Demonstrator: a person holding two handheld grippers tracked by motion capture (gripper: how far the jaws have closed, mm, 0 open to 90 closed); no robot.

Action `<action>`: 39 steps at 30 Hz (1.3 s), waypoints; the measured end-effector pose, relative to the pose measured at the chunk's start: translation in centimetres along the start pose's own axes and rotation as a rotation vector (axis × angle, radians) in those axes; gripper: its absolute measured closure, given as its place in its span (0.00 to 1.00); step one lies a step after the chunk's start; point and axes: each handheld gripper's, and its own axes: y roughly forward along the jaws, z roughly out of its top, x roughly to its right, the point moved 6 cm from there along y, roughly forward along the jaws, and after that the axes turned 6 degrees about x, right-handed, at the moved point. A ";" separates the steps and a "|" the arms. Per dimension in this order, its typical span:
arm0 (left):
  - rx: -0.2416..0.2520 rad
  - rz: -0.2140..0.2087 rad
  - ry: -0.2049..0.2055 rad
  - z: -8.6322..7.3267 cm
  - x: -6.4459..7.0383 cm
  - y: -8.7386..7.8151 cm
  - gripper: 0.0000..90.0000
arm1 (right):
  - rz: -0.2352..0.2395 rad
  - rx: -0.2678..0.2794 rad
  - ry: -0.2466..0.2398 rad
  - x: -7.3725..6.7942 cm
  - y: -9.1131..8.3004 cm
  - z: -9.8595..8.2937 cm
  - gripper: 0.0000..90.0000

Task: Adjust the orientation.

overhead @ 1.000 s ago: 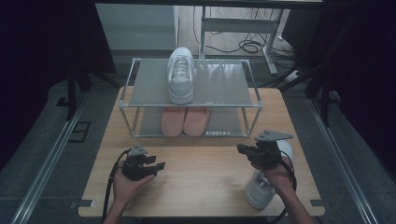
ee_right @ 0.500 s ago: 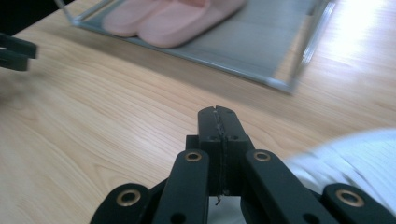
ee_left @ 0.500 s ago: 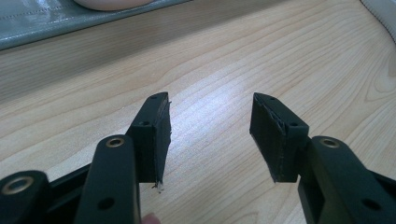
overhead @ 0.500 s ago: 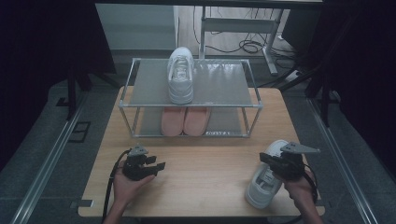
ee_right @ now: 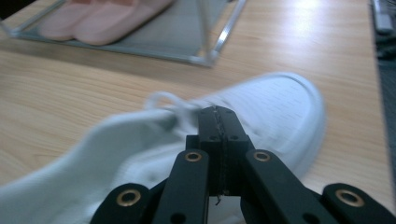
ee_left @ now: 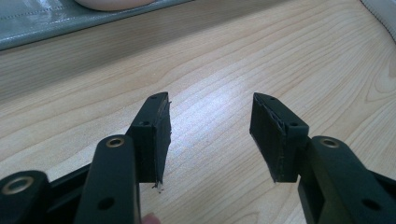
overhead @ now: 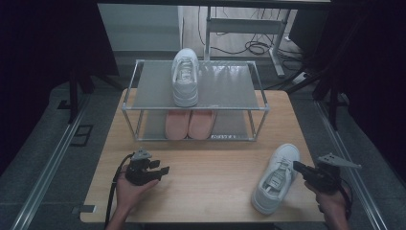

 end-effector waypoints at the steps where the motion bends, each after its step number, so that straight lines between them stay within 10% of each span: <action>1: -0.001 0.000 0.000 0.0 0.0 0.0 0.54 | -0.010 -0.004 0.009 0.5 0.0 -0.2 1.00; 21: 0.002 0.005 -0.002 0.0 -0.2 0.0 0.54 | -0.101 -0.051 0.086 5.6 1.9 -2.2 1.00; 39: -0.001 0.005 -0.001 -0.1 -0.1 0.0 0.54 | -0.120 -0.104 0.110 6.6 4.3 -2.8 1.00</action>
